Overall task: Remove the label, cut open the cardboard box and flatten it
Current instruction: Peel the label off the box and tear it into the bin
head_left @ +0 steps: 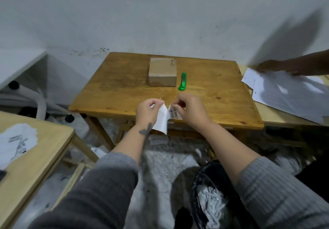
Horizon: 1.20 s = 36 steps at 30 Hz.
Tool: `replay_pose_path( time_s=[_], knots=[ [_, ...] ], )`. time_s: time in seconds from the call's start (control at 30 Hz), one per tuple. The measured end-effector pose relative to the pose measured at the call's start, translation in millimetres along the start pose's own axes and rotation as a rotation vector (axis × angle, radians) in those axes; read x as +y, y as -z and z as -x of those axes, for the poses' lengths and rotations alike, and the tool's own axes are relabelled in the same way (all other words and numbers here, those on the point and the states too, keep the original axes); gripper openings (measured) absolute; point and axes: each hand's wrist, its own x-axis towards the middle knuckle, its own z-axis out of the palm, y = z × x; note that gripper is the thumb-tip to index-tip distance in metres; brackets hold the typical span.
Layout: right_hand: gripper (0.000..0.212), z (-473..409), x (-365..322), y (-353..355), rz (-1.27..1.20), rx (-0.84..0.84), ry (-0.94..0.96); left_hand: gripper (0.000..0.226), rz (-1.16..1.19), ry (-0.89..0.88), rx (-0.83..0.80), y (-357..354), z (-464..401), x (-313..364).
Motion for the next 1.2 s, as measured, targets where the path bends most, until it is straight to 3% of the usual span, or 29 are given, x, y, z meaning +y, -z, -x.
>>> replay_pose_path(
  time_s=[0.2, 0.33, 0.47, 0.67, 0.73, 0.83, 0.9, 1.2],
  knots=[
    [0.006, 51.4, -1.2, 15.0, -0.196, 0.047, -0.387, 0.008, -0.082, 0.059, 0.064, 62.3, 30.5, -38.8],
    [0.008, 85.4, -26.3, 1.6, -0.339, -0.022, -0.438, 0.003, -0.024, 0.085, 0.051, 49.9, 62.5, -37.3],
    [0.007, 109.2, -37.3, -9.0, -0.345, 0.039, -0.437, 0.007, 0.152, 0.132, -0.074, 19.9, 90.4, -25.6],
    [0.011, 134.2, -28.8, 3.3, -0.368, 0.118, -0.551, 0.013, 0.225, 0.136, -0.226, -13.3, 117.4, -10.0],
    [0.02, 138.4, -25.1, 13.3, -0.389, 0.173, -0.585, 0.017, 0.102, 0.016, -0.162, -22.9, 123.6, -7.0],
    [0.027, 144.9, -17.9, 26.3, -0.421, 0.236, -0.627, 0.025, -0.333, -0.316, 0.023, -31.9, 135.5, -6.4],
    [0.024, 149.8, -11.6, 33.7, -0.456, 0.243, -0.643, 0.03, -0.491, -0.45, -0.021, -40.1, 143.6, -6.0],
    [0.029, 170.3, 25.7, 75.2, -0.626, 0.228, -0.691, 0.035, -0.506, -0.296, -0.146, -96.4, 153.2, 8.6]
  ],
)
